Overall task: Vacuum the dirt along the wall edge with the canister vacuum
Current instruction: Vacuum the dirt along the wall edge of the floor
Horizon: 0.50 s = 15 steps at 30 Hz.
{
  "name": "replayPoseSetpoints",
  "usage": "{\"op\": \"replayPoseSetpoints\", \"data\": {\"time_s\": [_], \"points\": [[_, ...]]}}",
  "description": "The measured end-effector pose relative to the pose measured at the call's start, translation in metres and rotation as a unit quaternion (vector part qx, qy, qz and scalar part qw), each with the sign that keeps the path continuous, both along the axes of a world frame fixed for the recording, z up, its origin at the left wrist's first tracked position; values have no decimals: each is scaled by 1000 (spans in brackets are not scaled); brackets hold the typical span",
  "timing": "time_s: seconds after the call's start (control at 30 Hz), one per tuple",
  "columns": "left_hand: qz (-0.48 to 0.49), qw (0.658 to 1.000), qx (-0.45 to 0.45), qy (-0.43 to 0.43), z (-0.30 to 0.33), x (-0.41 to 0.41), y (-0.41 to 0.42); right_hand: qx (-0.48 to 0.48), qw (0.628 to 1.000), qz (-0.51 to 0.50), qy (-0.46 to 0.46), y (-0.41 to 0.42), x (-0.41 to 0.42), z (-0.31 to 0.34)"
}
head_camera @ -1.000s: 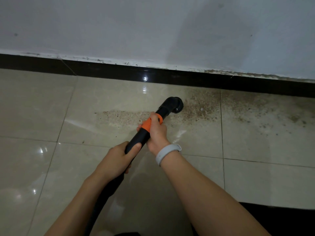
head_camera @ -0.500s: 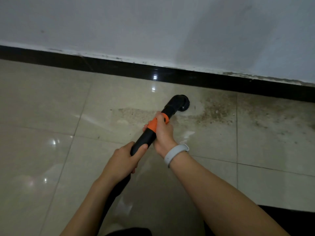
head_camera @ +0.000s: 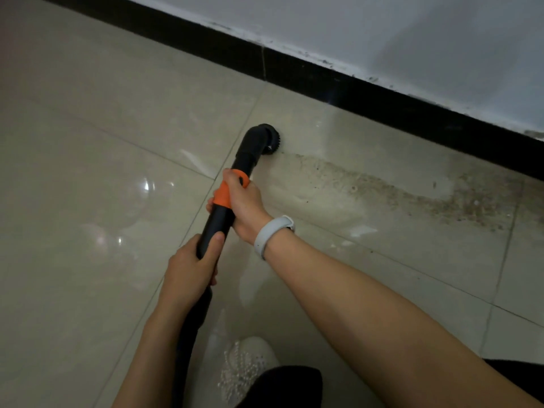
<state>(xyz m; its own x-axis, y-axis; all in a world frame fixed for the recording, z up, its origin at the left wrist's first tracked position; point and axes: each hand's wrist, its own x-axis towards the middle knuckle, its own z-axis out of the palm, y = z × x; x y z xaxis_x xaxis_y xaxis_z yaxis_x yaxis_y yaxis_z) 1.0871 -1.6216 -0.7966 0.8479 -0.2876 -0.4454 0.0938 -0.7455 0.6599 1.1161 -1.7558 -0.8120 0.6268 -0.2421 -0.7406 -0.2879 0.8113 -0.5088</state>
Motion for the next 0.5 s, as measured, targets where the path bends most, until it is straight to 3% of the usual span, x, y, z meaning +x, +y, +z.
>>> {"op": "replayPoseSetpoints", "data": {"time_s": [0.5], "points": [[-52,997,-11,60,-11,-10,-1,21,998,-49,44,-8,-29,-3]]}}
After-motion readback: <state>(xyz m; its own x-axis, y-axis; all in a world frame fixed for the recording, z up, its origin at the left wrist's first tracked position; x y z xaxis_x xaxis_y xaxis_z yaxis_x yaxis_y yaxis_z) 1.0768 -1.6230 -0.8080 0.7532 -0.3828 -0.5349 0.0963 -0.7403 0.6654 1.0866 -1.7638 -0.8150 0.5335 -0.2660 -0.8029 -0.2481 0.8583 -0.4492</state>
